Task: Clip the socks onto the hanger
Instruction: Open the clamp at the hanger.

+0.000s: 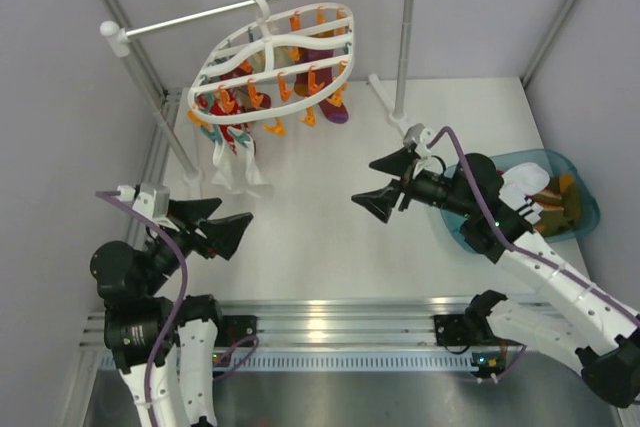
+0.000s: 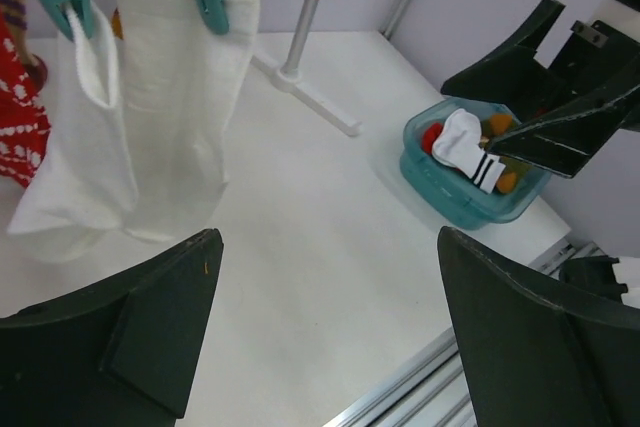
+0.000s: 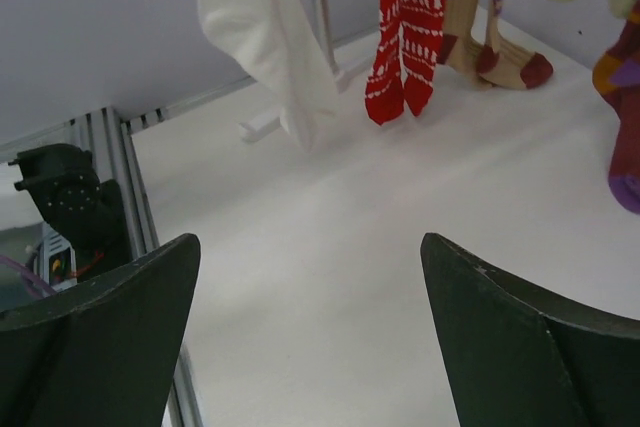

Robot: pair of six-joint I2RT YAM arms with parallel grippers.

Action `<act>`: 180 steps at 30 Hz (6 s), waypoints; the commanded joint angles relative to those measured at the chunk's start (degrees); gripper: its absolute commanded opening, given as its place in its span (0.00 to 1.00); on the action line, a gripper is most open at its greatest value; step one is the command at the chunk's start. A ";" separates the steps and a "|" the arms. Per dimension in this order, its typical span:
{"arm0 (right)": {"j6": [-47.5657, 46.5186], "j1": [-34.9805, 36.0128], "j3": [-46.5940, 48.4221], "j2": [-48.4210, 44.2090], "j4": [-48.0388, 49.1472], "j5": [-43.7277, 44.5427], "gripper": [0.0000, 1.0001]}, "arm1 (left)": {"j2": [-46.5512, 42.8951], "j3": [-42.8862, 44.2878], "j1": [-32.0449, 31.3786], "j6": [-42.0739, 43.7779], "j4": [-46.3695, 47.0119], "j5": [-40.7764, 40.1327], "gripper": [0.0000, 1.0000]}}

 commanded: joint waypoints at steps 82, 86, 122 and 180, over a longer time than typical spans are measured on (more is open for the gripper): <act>-30.21 32.47 38.68 42.18 20.74 47.24 0.00 | 21.00 5.14 0.03 -22.51 29.62 -7.22 0.55; -31.01 33.52 40.88 44.20 20.57 49.80 0.00 | 21.09 4.69 0.03 -22.78 30.85 -7.40 0.55; -28.20 35.29 40.01 43.50 17.67 47.27 0.11 | 30.31 5.84 -17.90 -19.44 28.38 -27.53 0.16; -18.00 29.40 43.96 42.36 7.38 34.77 0.00 | 30.14 7.68 -17.90 -20.85 33.31 -24.80 0.57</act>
